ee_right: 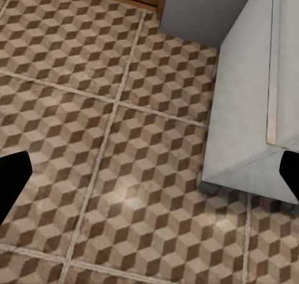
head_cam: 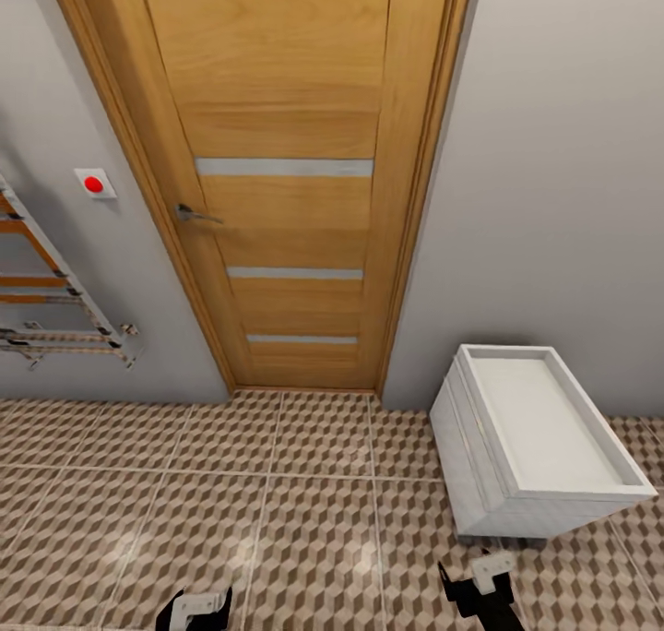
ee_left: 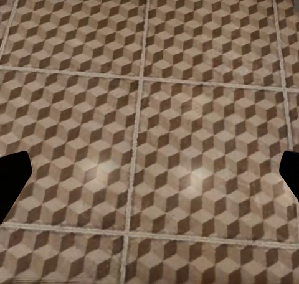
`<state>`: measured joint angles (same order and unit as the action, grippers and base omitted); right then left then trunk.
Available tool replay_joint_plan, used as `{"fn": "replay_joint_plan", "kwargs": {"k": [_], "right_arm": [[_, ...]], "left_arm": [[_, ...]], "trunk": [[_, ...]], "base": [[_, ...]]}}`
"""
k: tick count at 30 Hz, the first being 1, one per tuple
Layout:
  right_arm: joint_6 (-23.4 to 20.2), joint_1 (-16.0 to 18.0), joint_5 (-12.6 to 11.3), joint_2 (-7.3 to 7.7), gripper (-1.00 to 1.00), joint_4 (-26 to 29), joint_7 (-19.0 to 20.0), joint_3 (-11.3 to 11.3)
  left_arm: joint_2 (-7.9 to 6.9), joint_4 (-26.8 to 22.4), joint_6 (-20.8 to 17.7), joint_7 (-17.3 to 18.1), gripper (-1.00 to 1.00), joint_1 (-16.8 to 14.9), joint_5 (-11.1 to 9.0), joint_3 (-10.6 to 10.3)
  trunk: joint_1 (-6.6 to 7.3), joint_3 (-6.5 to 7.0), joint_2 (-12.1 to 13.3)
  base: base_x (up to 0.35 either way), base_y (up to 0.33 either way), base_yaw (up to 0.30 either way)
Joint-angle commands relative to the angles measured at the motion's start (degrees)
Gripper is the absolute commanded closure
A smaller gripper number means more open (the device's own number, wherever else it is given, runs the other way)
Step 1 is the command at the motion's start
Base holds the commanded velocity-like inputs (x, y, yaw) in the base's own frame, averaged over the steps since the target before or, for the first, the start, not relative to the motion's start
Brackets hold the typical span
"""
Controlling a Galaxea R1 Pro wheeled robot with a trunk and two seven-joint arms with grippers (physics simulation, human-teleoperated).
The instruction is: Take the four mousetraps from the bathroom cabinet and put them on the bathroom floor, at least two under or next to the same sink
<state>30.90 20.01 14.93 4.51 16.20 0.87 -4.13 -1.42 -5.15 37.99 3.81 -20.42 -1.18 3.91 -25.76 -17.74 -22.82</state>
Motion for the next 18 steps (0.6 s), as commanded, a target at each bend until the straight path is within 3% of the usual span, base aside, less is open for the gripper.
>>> {"fn": "replay_joint_plan", "kwargs": {"k": [1, 18], "right_arm": [[0.2, 0.0, 0.5, -0.01, -1.0, 0.0, 0.1, -0.4], [0.2, 0.0, 0.5, -0.03, -1.0, 0.0, 0.1, -0.4]], "left_arm": [[0.01, 0.1, 0.2, 0.4, -1.0, -0.1, -0.1, 0.4], [0.01, 0.1, 0.2, 0.4, -1.0, -0.1, -0.1, 0.4]], "trunk": [[-0.03, -0.13, -0.1], [-0.03, -0.72, -0.1]], "base": [[0.0, 0.0, 0.215], [0.0, 0.0, 0.215]]}}
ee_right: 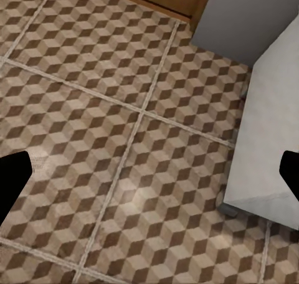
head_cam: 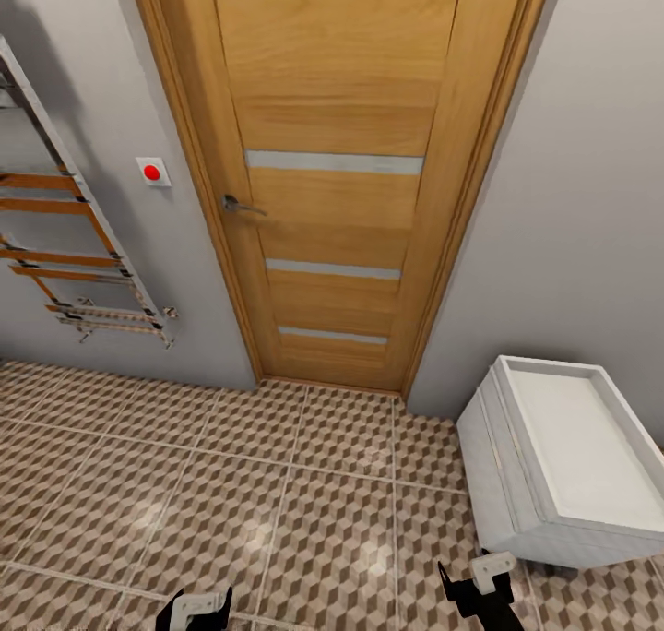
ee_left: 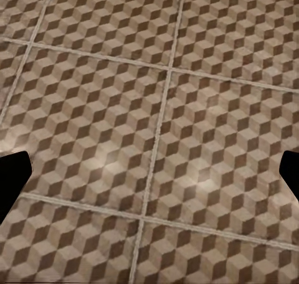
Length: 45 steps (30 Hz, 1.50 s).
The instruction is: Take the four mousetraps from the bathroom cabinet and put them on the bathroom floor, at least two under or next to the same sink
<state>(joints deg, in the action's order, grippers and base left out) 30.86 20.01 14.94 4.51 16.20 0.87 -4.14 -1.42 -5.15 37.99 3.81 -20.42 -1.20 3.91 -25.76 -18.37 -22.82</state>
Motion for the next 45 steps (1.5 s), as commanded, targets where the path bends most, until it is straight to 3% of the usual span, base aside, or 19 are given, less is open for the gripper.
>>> {"fn": "replay_joint_plan", "kwargs": {"k": [1, 45], "right_arm": [[0.2, 0.0, 0.5, -0.03, -1.0, 0.0, 0.1, -0.4], [0.2, 0.0, 0.5, -0.03, -1.0, 0.0, 0.1, -0.3]], "left_arm": [[0.01, 0.1, 0.2, 0.4, -1.0, -0.1, -0.1, 0.4], [0.44, 0.1, 0.2, 0.4, -1.0, -0.1, 0.0, 0.3]], "trunk": [[-0.03, -0.12, -0.1], [-0.03, -1.63, -0.1]], "base": [[0.0, 0.0, 0.215], [0.0, 0.0, 0.215]]}}
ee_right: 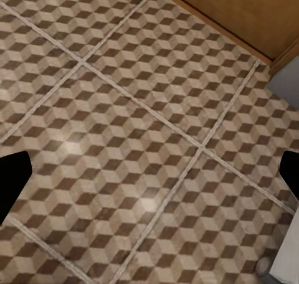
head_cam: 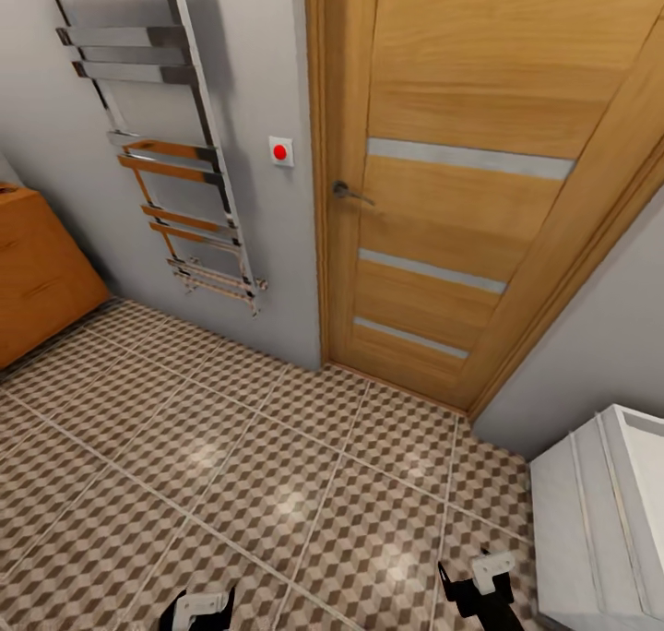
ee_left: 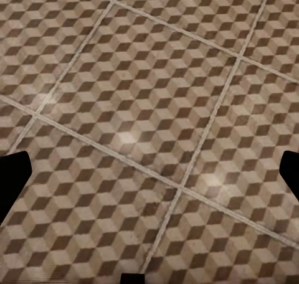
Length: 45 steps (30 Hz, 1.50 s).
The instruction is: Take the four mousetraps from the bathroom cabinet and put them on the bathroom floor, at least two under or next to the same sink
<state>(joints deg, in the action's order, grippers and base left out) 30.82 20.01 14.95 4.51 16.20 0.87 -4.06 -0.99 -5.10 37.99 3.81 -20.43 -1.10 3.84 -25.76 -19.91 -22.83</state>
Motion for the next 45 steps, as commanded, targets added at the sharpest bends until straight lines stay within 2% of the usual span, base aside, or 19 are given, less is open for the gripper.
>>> {"fn": "replay_joint_plan", "kwargs": {"k": [1, 45], "right_arm": [[0.2, 0.0, 0.5, -0.02, -1.0, 0.0, 0.1, -0.4], [0.2, 0.0, 0.6, -0.02, -1.0, 0.0, 0.1, -0.4]], "left_arm": [[0.01, 0.1, 0.2, 0.4, -1.0, -0.1, -0.1, 0.4], [0.37, 0.1, 0.1, 0.4, -1.0, -0.1, 0.0, 0.4]], "trunk": [[-0.03, -0.12, -0.1], [-0.03, -1.62, -0.1]], "base": [[0.0, 0.0, 0.215], [0.0, 0.0, 0.211]]}}
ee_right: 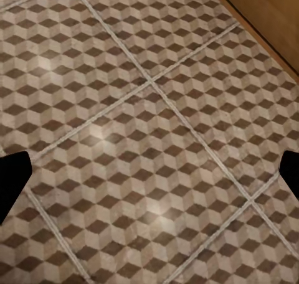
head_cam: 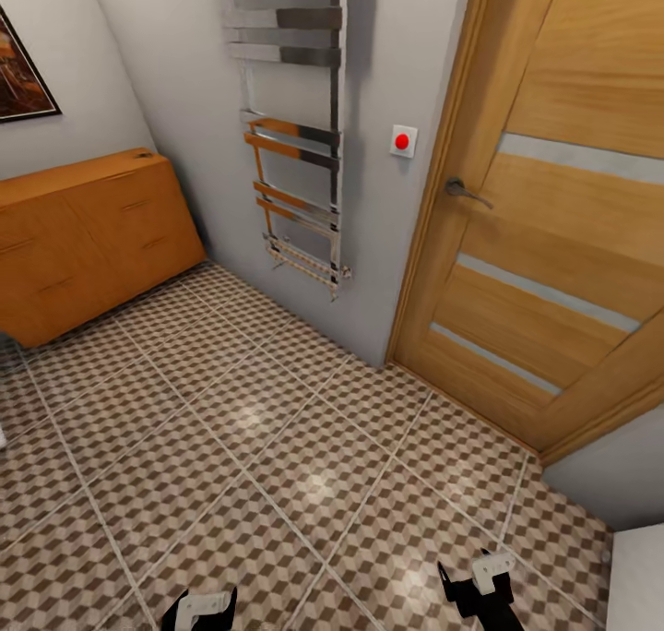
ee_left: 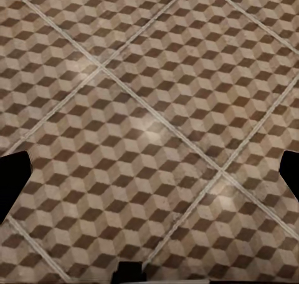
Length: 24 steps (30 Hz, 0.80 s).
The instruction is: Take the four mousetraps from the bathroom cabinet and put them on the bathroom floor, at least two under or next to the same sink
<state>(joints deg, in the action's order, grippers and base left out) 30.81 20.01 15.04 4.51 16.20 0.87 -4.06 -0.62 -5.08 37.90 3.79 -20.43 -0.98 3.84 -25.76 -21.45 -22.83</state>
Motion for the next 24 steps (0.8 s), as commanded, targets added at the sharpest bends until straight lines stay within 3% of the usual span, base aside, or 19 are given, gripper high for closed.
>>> {"fn": "replay_joint_plan", "kwargs": {"k": [1, 24], "right_arm": [[0.2, 0.0, 0.5, -0.03, -1.0, 0.0, 0.1, -0.4], [0.2, 0.0, 0.5, -0.03, -1.0, 0.0, 0.1, -0.4]], "left_arm": [[0.01, 0.1, 0.2, 0.4, -1.0, -0.1, -0.1, 0.4], [0.02, 0.1, 0.2, 0.4, -1.0, -0.1, -0.1, 0.4]], "trunk": [[-0.03, -0.12, -0.1], [-0.03, -0.9, -0.1]], "base": [[0.0, 0.0, 0.202], [0.0, 0.0, 0.201]]}}
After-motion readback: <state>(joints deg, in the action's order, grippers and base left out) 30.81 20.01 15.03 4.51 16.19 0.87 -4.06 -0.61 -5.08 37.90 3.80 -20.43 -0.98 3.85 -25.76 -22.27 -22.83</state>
